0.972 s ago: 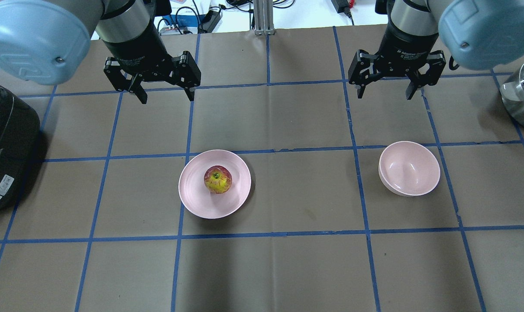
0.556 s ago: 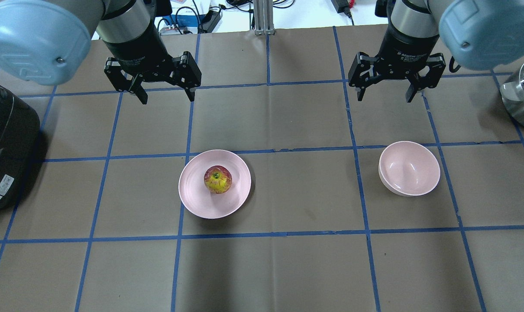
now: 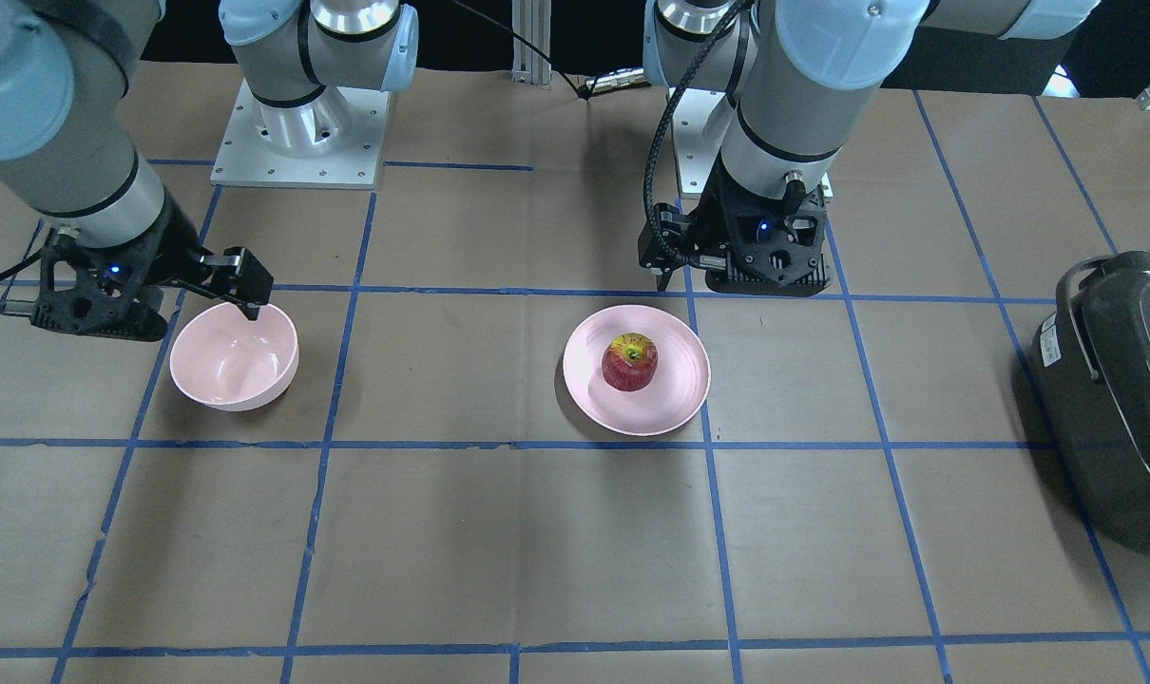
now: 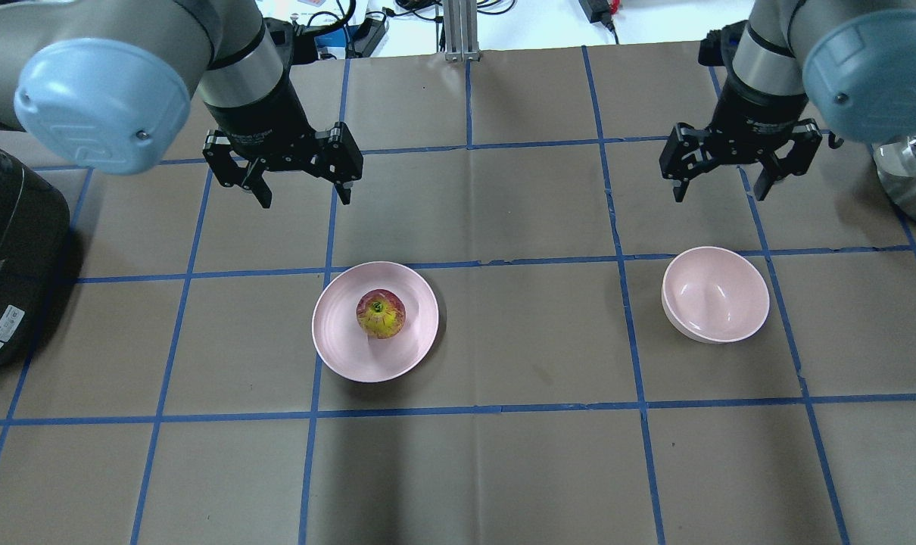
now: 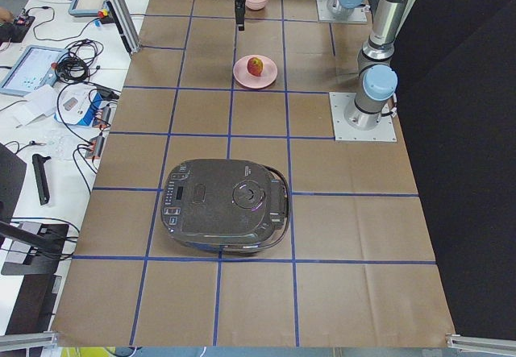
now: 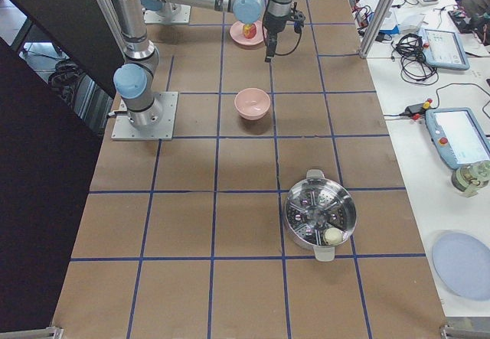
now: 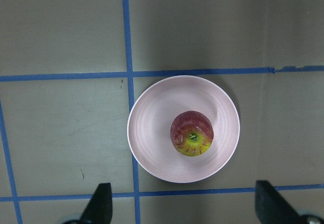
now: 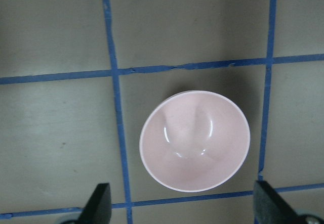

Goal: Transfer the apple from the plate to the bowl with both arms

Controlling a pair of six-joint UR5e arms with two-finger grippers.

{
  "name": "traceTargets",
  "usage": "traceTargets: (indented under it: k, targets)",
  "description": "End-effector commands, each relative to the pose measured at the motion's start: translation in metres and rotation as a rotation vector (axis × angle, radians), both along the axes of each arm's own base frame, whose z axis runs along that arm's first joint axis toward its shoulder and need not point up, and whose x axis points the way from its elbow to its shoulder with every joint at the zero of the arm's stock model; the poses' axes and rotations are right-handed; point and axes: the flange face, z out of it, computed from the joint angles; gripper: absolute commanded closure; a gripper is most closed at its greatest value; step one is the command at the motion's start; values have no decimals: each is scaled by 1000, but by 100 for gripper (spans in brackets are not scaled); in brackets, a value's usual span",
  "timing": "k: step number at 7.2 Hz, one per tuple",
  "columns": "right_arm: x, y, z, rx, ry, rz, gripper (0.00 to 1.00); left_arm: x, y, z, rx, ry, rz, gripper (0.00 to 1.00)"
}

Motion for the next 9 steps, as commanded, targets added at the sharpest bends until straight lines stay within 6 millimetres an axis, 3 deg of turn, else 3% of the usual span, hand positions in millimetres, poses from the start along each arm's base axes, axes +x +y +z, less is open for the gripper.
traceTargets:
  k: [1, 3, 4, 6, 7, 9]
  targets:
    - [-60, 15, -64, -6, 13, 22, 0, -13, 40, -54, 40, -24, 65, 0]
    - [-78, 20, -108, -13, 9, 60, 0, -14, 58, -116, 48, -16, 75, 0]
    - [-104, 27, -132, 25, -11, 44, 1, -14, 57, -147, 26, -11, 67, 0]
    - [-111, 32, -155, 71, -35, 39, 11, -17, 42, -189, 52, -13, 66, 0]
    - [-111, 34, -162, 87, -36, 38, 30, -20, 42, -202, 82, -2, 65, 0]
    - [-111, 35, -162, 93, -36, 24, 91, -24, 41, -214, 113, 26, 67, 0]
